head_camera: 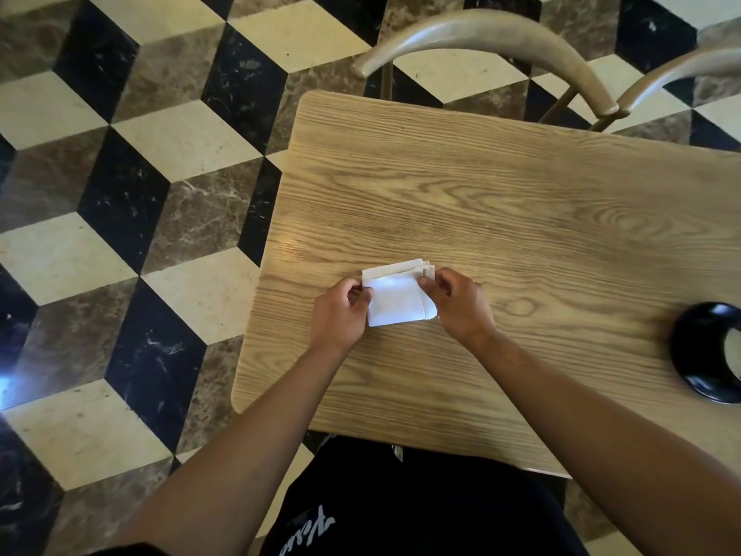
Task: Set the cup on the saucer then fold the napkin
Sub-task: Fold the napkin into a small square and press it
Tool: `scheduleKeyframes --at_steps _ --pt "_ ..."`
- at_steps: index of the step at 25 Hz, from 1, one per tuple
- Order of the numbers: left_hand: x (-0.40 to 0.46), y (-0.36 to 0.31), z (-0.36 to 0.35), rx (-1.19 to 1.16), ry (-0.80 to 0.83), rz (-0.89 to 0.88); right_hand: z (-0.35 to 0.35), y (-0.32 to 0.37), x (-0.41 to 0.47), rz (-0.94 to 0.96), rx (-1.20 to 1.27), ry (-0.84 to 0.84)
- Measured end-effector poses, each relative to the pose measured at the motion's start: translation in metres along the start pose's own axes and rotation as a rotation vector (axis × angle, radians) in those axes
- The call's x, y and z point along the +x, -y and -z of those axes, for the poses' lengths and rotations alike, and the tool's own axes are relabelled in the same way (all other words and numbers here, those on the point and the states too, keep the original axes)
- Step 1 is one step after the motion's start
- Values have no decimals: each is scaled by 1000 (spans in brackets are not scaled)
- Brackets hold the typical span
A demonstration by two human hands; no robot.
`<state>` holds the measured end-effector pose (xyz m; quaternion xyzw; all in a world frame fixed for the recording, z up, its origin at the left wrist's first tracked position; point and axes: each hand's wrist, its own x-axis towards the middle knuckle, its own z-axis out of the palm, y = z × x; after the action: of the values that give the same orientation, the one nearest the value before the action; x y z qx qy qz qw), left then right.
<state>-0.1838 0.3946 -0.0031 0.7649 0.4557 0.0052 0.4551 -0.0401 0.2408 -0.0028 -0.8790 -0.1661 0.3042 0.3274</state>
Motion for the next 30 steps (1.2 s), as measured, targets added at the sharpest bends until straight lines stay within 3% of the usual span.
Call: scheduleKeyframes --at_steps 8,12,20,22,25,27,30 --pt "8 -6 -8 74 -64 104 -7 12 7 -126 -65 -89" --pt "2 -8 -17 127 -156 53 -7 11 7 -92 -173 -132" --pt "6 -11 -19 180 -150 103 -14 11 14 -197 -192 -106" --pt "-1 -10 -17 180 -195 47 -11 9 13 -188 -152 -96" --pt "-16 2 -17 331 -270 -284 -6 3 1 124 -119 -222" --pt "-20 12 -18 495 -176 -455 -5 -4 -5 385 -249 -287" --pt "-18 21 -22 656 -28 -534 -4 -13 -4 579 -532 -155"
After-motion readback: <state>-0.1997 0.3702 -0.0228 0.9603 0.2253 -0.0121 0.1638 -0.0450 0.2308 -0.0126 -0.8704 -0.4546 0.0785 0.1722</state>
